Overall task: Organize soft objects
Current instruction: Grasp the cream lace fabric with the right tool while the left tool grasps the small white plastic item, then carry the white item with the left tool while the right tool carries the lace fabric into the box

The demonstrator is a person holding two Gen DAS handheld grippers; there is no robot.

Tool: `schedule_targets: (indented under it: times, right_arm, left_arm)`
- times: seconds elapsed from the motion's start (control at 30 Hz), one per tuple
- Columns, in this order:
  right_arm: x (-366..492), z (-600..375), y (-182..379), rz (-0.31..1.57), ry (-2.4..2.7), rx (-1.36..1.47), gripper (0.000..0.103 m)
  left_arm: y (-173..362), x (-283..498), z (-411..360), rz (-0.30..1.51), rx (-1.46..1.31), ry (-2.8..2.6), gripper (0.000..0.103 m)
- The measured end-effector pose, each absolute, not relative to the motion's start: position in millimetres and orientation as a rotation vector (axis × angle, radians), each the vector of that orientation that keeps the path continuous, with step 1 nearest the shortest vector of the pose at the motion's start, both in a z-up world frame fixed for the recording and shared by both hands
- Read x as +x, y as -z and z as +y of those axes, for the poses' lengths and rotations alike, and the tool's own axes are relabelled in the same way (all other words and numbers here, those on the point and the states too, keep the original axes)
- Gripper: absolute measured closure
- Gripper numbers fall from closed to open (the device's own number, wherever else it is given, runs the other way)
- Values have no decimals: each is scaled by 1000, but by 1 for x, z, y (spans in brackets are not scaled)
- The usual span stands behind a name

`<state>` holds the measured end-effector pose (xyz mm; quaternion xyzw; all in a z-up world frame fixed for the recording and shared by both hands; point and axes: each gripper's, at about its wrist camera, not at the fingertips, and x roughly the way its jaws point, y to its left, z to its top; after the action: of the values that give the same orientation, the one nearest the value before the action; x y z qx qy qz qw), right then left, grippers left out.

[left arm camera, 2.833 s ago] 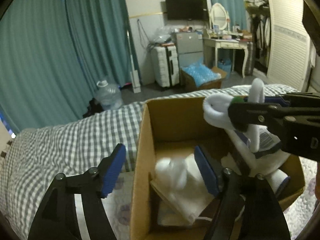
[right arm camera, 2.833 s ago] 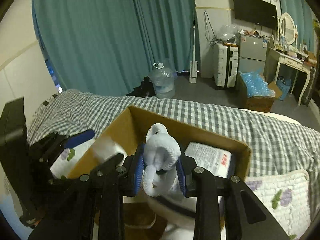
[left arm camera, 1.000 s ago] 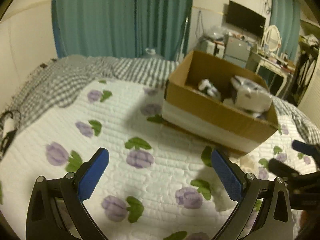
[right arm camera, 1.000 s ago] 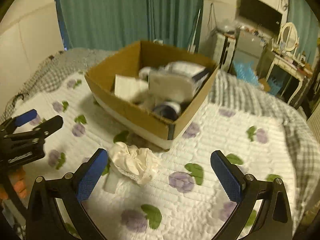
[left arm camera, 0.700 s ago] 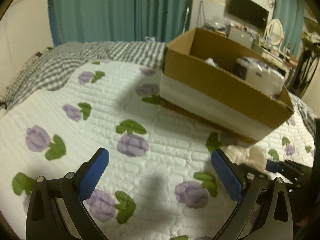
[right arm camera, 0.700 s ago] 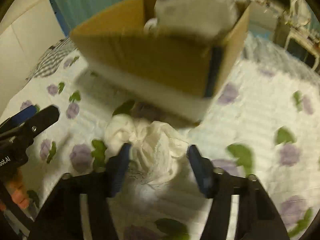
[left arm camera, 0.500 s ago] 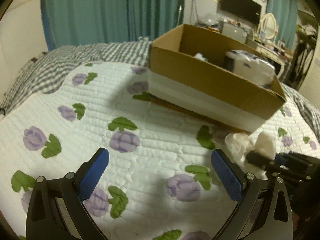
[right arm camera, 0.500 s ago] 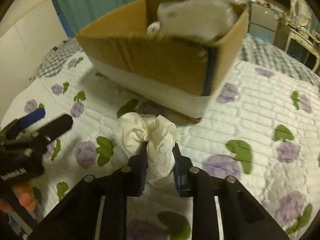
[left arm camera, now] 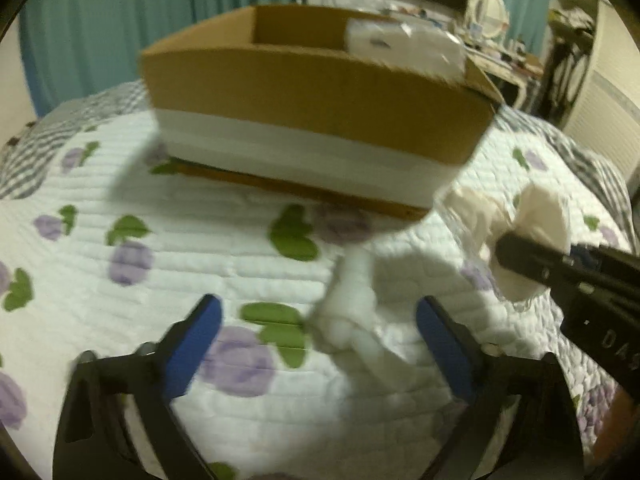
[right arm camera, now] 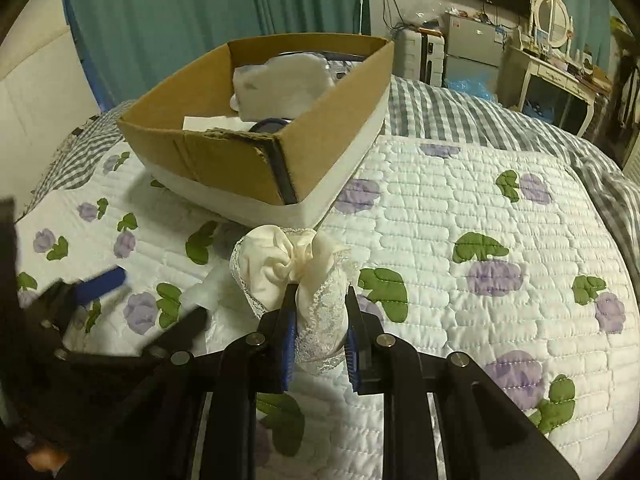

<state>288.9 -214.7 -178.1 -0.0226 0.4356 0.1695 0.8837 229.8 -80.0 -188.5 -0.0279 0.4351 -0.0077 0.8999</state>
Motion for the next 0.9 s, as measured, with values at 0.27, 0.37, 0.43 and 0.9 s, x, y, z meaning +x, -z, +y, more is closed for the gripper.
schedule_targets:
  times: [0.27,0.37,0.43,0.9]
  right_arm:
    - [291,-215,180,918,-347,-38,84]
    - [290,-213,180,916,-347,-44,84]
    - [289,-211,180,913,-343,-52,84]
    - [254,-193,158,866,-322,-128,84]
  left_arm:
    - [204,234,-104,935,37,116,62]
    - [203,233,-96,942,27,117,75]
    - [200,234,-85,953,-23,138,76]
    - [139,193,-40,881,5,129,76]
